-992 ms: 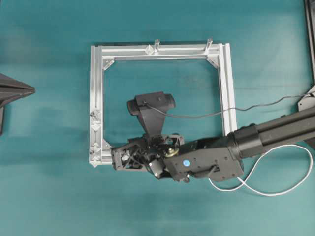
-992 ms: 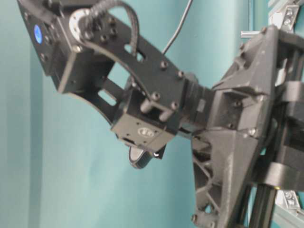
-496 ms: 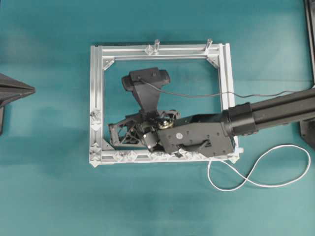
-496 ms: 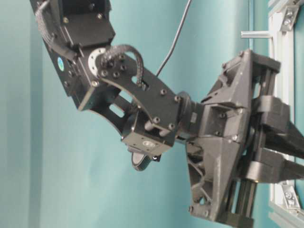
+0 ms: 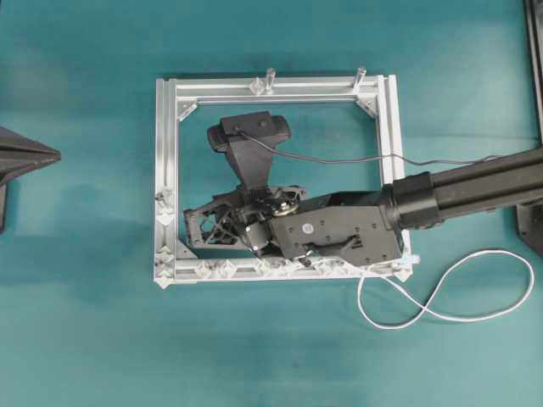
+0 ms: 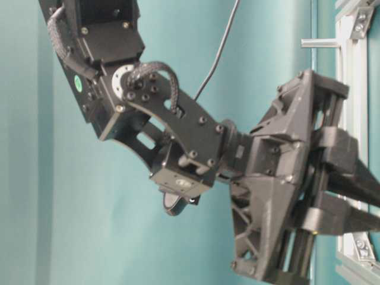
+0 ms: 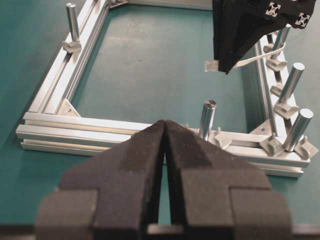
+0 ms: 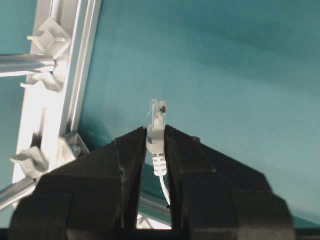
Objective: Move the cable alternately left and right between 8 closely spaced pins so it hooks onto each one.
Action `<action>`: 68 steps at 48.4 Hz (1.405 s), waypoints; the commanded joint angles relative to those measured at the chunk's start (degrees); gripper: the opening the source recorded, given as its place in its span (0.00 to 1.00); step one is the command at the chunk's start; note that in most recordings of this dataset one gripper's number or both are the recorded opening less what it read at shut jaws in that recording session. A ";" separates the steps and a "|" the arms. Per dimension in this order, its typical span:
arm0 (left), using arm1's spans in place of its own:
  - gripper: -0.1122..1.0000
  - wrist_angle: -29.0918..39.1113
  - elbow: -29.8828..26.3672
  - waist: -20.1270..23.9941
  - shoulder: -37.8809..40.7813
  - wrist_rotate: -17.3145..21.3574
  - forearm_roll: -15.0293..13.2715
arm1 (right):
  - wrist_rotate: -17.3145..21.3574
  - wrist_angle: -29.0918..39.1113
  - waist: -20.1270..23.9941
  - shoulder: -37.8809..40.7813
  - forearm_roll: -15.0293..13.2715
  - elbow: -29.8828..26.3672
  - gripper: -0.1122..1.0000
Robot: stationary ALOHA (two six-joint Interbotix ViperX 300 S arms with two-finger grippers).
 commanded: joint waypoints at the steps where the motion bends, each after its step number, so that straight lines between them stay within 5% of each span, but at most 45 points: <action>1: 0.10 -0.26 -1.05 -0.09 0.35 -0.18 0.09 | -0.18 -0.35 -0.79 -0.79 -0.35 -2.46 0.25; 26: 0.10 -0.26 -1.05 -0.09 0.35 -0.18 0.09 | -0.53 -2.46 -1.93 6.24 -0.88 -12.22 0.25; 68: 0.10 -0.26 -1.05 -0.09 0.35 -0.18 0.00 | -0.35 -0.09 5.36 6.50 1.05 -13.71 0.25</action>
